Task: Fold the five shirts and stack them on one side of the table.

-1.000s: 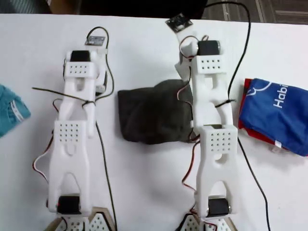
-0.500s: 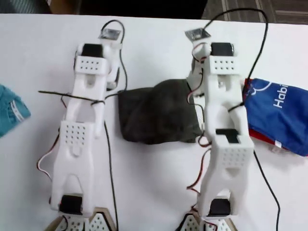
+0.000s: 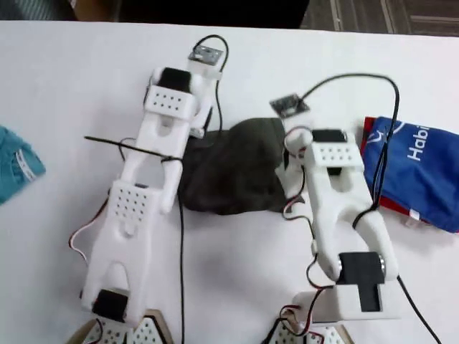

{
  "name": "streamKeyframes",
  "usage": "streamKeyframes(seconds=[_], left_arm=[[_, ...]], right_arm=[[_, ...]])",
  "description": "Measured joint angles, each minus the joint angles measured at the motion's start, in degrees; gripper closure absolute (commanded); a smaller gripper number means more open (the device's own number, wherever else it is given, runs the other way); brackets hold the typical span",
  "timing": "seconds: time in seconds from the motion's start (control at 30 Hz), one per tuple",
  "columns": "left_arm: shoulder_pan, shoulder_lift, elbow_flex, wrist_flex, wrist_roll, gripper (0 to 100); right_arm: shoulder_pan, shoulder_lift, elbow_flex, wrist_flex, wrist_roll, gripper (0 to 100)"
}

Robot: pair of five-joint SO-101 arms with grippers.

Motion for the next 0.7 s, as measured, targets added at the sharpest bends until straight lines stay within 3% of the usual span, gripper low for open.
streamKeyframes(seconds=[0.37, 0.7], left_arm=[[-2.90, 9.85, -1.58, -4.57, 0.09, 97], [-3.52, 11.52, -4.04, -4.48, -6.59, 97]], right_arm=[[-0.09, -0.53, 11.34, -9.23, 0.00, 97.7], [5.19, -0.62, 12.75, -9.85, 6.86, 97.7]])
